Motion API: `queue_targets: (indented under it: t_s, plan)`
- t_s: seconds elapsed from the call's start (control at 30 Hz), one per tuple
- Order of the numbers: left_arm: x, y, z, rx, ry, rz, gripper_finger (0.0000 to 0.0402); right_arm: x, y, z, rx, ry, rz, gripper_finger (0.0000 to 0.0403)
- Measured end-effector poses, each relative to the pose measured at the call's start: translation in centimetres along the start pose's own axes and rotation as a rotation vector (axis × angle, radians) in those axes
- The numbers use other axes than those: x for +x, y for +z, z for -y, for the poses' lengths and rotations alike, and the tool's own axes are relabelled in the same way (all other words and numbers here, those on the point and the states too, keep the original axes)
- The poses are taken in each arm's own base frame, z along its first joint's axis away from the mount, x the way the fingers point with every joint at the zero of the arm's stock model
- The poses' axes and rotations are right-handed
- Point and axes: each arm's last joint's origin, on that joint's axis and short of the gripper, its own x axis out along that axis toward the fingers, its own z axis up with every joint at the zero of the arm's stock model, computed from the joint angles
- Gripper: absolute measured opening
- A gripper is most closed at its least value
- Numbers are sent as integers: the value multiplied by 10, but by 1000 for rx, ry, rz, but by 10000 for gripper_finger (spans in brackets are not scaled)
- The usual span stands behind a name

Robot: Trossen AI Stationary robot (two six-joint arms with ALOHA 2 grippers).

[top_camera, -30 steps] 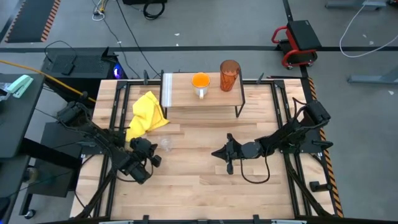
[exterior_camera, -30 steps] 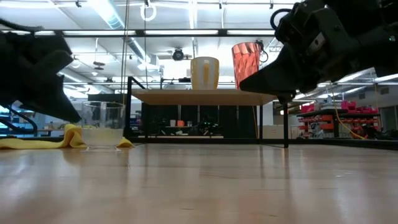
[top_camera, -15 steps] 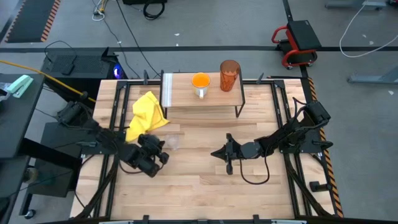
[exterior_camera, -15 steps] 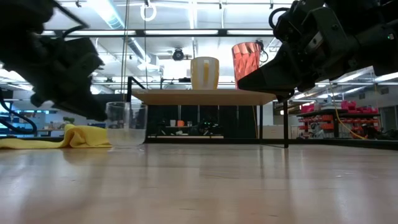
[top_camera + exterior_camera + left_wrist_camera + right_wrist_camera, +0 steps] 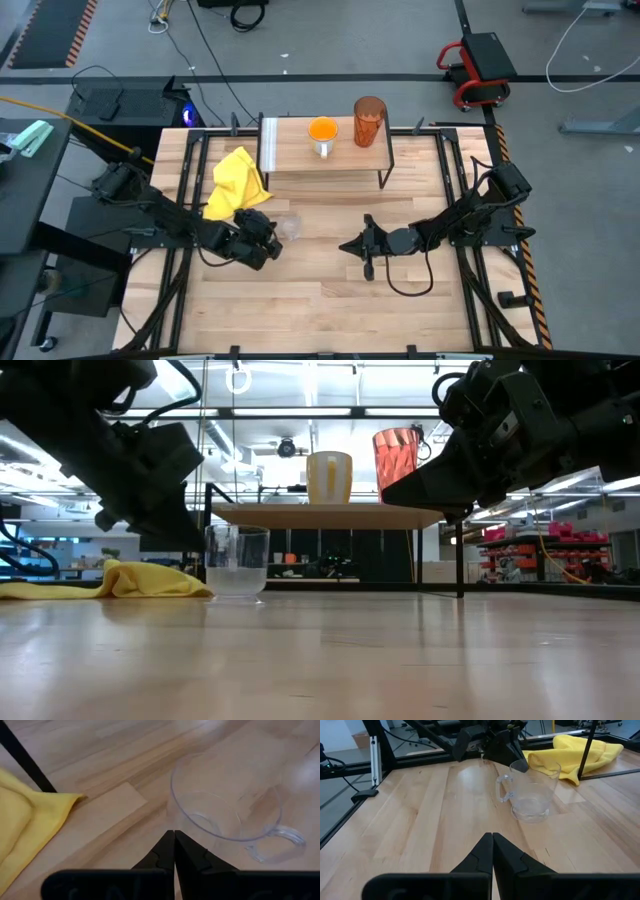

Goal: Stack small to large cups/mugs on shelf
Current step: Put the transparent mug on the shelf

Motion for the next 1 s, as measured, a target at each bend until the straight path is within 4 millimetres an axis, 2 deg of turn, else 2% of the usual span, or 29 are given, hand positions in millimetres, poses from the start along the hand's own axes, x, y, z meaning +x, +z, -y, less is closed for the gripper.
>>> queue_targets:
  t_s: [0.43, 1.0]
  plan:
    - [-1, -1, -1, 16, 5, -6, 26, 0, 0, 0, 0, 0, 0, 12]
    - [-18, -17, 3, 36, -41, -37, 15, -4, 3, -1, 11, 14, -12, 12]
